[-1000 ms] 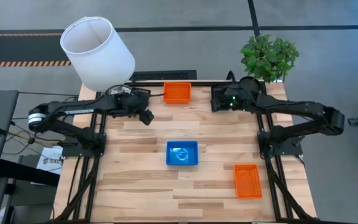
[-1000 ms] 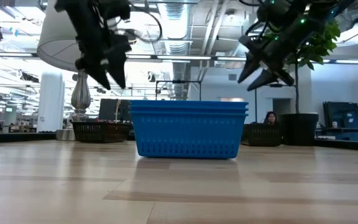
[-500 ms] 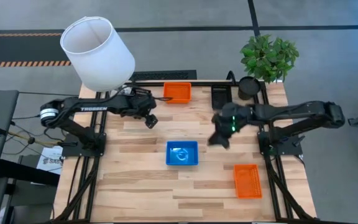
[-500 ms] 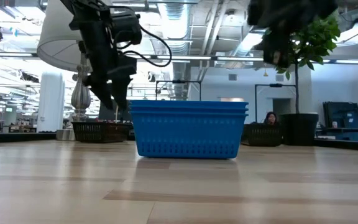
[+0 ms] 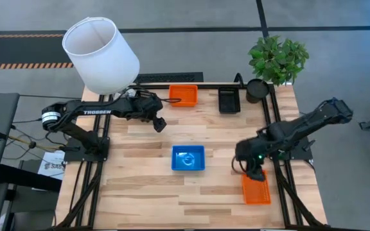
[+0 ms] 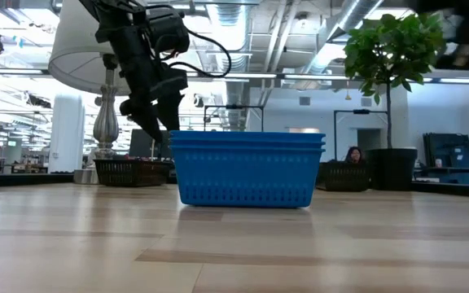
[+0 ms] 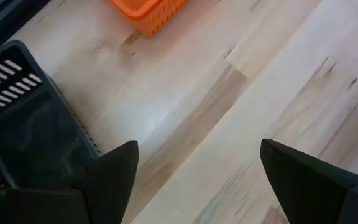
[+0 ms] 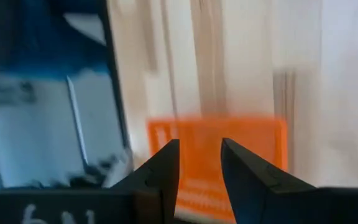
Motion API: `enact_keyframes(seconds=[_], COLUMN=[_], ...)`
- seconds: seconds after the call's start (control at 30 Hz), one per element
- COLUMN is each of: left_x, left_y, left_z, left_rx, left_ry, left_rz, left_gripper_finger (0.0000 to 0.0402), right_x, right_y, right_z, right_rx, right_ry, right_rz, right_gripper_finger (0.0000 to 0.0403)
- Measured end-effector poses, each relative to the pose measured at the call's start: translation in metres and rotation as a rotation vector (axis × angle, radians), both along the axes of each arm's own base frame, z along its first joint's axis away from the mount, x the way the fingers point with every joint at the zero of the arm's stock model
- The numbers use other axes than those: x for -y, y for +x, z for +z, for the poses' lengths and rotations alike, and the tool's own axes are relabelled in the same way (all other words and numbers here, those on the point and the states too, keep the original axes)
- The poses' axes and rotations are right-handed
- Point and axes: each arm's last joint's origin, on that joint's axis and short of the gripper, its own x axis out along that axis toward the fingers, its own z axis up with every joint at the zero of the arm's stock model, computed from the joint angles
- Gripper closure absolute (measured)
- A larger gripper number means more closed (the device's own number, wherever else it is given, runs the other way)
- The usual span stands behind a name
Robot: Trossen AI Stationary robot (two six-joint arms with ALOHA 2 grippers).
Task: Stack baskets by color
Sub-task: Stack the bottom orange bin on the top orange bins
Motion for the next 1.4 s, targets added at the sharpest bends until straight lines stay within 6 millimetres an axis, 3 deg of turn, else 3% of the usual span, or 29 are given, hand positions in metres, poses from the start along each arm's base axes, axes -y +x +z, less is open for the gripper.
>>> enact_keyframes(seconds=[0.17, 0.6, 1.17, 1.3, 1.4], left_x=[-0.001, -0.001, -0.001, -0.001, -0.001], left_y=[0.002, 0.003, 0.003, 0.003, 0.003], left_z=[0.001, 0.002, 0.002, 0.002, 0.002], left_rx=[0.019, 0.030, 0.035, 0.036, 0.040], left_ry=[0.014, 0.019, 0.015, 0.014, 0.007], left_rz=[-0.011, -0.010, 0.009, 0.011, 0.024], left_gripper_finger=[0.0077, 0.0077, 0.0077, 0.0077, 0.0077], right_x=[-0.006, 0.004, 0.001, 0.000, 0.002], right_y=[-0.013, -0.028, -0.031, -0.033, -0.032], right_z=[-0.020, -0.067, -0.093, -0.102, -0.103], right_rx=[-0.062, -0.154, -0.086, -0.077, -0.084], right_ry=[-0.092, -0.213, -0.211, -0.164, -0.140], right_rz=[0.053, 0.032, 0.044, 0.043, 0.018], right_gripper_finger=[0.0283, 0.0302, 0.0305, 0.0332, 0.0379])
